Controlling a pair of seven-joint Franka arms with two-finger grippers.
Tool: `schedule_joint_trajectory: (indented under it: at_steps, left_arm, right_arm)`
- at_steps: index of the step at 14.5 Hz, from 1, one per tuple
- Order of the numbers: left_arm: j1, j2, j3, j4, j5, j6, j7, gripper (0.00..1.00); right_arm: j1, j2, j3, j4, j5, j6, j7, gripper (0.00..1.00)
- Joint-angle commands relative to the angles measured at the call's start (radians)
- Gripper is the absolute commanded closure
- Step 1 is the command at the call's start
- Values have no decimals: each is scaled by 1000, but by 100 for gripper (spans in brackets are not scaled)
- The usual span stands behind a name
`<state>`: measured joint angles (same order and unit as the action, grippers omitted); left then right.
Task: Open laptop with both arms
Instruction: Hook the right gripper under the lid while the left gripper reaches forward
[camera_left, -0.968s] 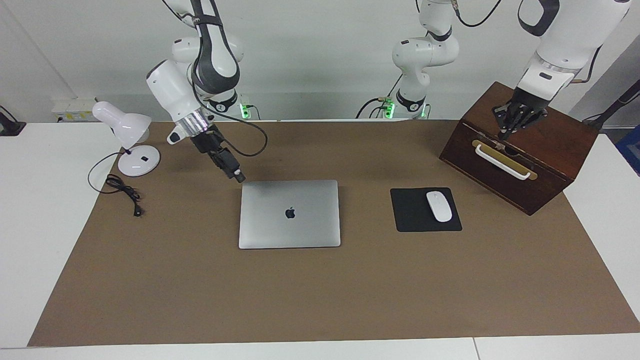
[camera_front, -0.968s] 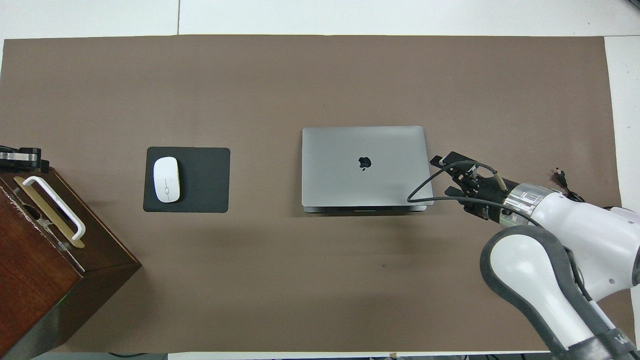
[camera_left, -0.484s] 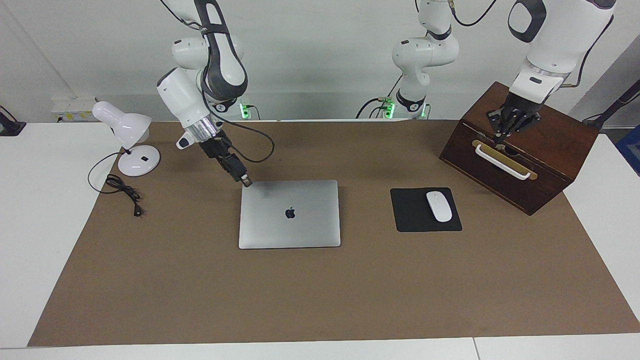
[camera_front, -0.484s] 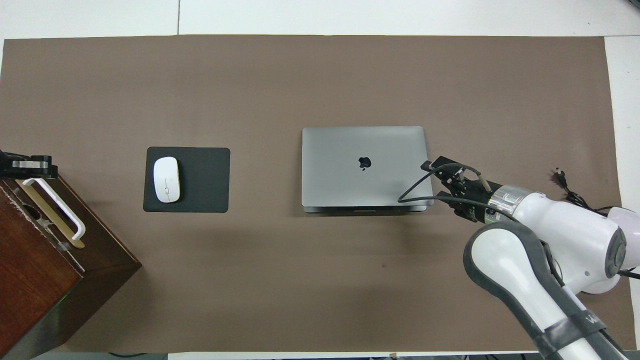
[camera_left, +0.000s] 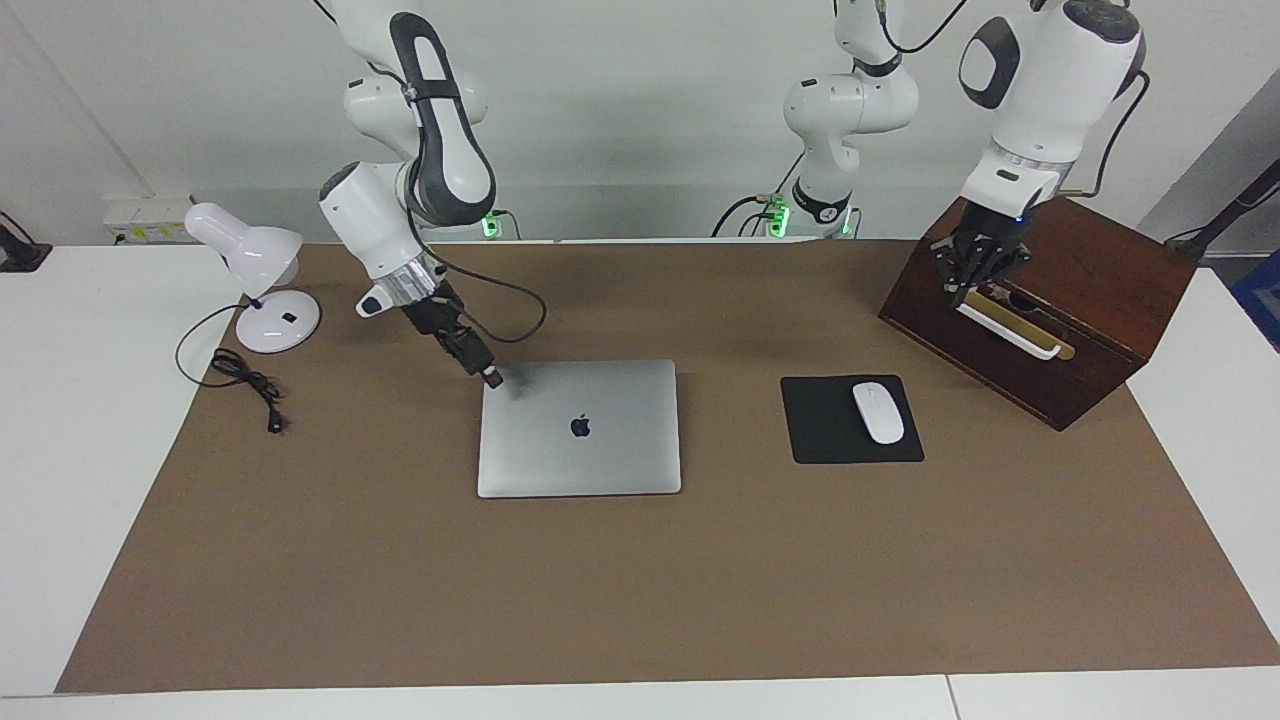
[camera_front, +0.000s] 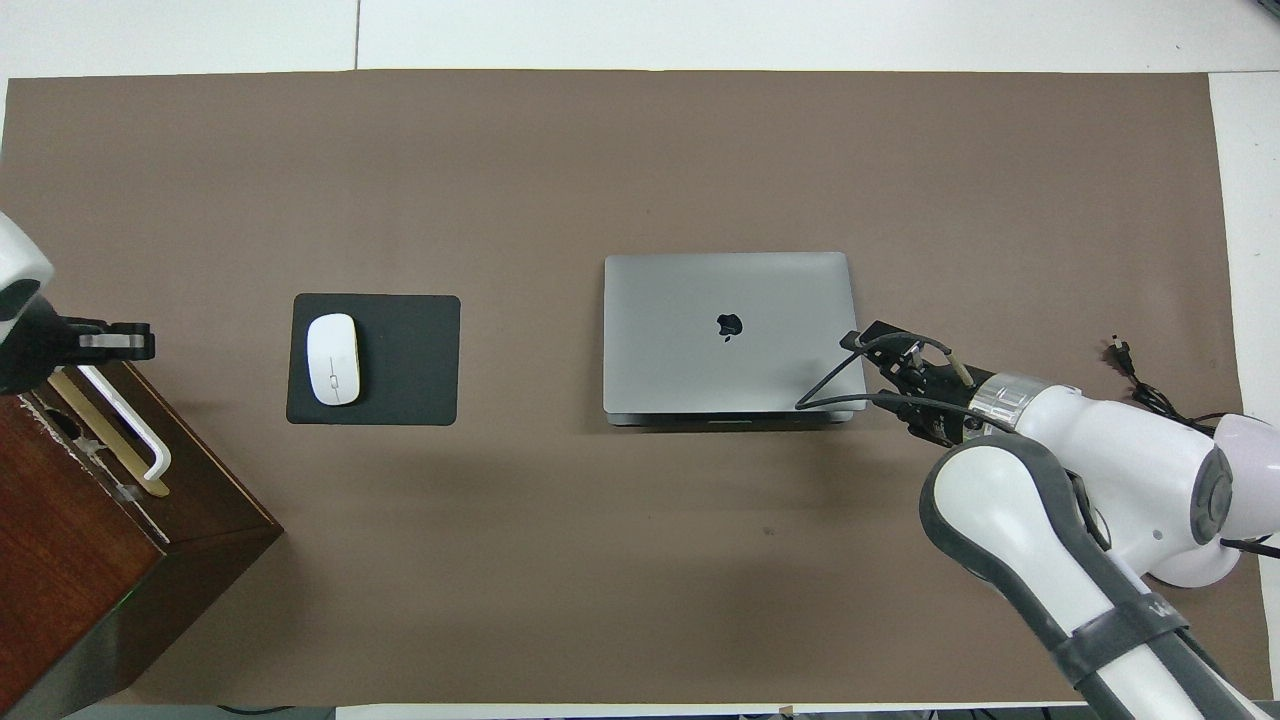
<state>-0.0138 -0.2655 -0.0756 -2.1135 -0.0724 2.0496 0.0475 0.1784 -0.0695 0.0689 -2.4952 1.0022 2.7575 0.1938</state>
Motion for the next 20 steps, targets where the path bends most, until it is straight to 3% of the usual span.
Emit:
schedule_joint_trajectory:
  at_steps: [1, 6, 11, 13, 17, 20]
  left_arm:
    - [-73, -90, 10, -155, -18, 136, -11, 100]
    - [-205, -158, 10, -387, -23, 423, -12, 100]
    - [-326, -143, 10, -541, -29, 705, -12, 100]
    - [-379, -107, 10, -586, -29, 820, -11, 100]
    - [-498, 86, 10, -615, -29, 1121, -32, 100]
    - [-546, 158, 10, -614, -29, 1222, -43, 100]
  right_arm:
    - [-4, 17, 8, -5, 47, 33, -43, 3]
    - [30, 65, 8, 22, 90, 79, -53, 3]
    - [90, 103, 8, 85, 182, 102, -53, 3]
    - [133, 129, 8, 114, 209, 139, -51, 3]
    - [142, 143, 8, 147, 230, 140, -51, 3]
    - [142, 143, 8, 147, 230, 142, -53, 3]
